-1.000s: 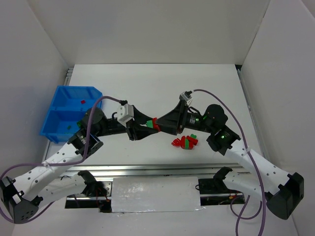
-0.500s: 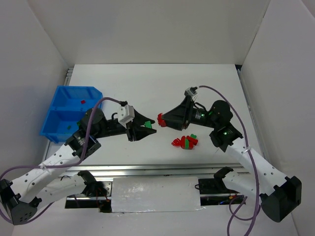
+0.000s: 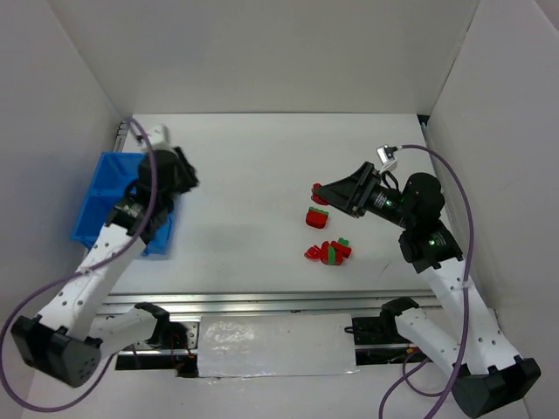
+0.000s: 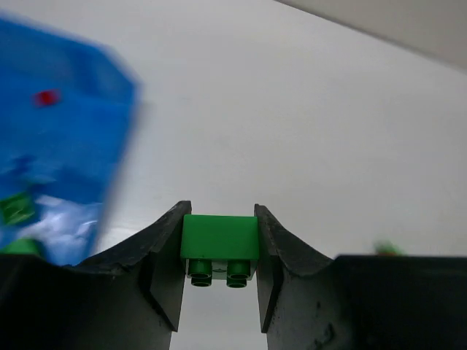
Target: Sort the legos into containers by color
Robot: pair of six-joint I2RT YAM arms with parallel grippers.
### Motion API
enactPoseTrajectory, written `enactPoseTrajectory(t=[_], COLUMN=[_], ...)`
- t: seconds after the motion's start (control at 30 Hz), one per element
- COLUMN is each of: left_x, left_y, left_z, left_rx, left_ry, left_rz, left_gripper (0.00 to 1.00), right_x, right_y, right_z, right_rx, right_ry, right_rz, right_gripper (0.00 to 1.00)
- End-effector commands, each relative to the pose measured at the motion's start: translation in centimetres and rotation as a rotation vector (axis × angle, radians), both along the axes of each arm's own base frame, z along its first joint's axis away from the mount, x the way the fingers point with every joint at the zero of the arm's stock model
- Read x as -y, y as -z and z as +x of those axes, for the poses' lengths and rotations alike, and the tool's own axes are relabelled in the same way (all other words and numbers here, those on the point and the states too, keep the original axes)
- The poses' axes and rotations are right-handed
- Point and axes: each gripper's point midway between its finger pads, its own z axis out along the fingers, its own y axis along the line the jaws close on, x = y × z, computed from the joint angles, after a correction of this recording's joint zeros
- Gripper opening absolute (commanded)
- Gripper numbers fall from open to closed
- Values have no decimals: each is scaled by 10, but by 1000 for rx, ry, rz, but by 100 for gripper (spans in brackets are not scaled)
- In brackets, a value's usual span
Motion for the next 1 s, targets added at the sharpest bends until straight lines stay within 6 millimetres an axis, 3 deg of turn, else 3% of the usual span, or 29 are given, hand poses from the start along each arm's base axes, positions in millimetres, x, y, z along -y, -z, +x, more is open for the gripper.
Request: enactPoseTrajectory(t=[0.0,0.03,0.07,0.17,0.3,0.4,0.5,0.53,0.57,0.6,0.77,0.8,0.83,0.87,0.9,0.93,0.97], left_x=[-176,-186,-214,-238,-255,-258,-258,-258,-258,-258,-248,-236,-224,-207,-186,-153,-102], left_y=[46,56,74,96,129,137,133,131,121,116,74,54,50,27,-3,-8,-52], left_z=[-16,-20,-32,-36,-30,-23,-22,-22,-24,-24,-18,-9,-11,-1,-5,-2,0], left_rx=[-224,-256,-283,-287,-368,-398,-387,-382,-354,-340,-227,-153,-148,-52,62,106,271], left_ry=[-834,-855,-964,-1042,-1065,-1049,-1039,-1041,-1039,-1033,-910,-807,-747,-643,-542,-379,-150], left_rz=[-106,-162,-196,-291,-347,-384,-400,-400,-403,-402,-385,-405,-403,-390,-385,-391,-370], left_gripper=[0,0,0,0,0,1,35,57,71,99,100,100,99,98,98,97,97], right_x=[19,19,19,19,17,15,14,15,14,14,13,12,11,9,8,6,4], right_y=[18,20,22,30,40,45,48,48,51,52,57,55,54,49,48,43,37], right_z=[9,11,12,13,12,12,12,13,14,14,16,16,15,14,13,12,10], right_rx=[45,54,53,54,53,53,55,59,53,54,42,42,42,53,54,49,59], right_ry=[118,117,118,112,88,69,61,60,59,57,43,41,35,23,14,8,-9], right_rz=[-166,-181,-190,-213,-230,-237,-248,-253,-256,-258,-262,-258,-251,-237,-227,-207,-186], right_gripper=[0,0,0,0,0,0,0,0,0,0,3,5,5,5,5,5,5])
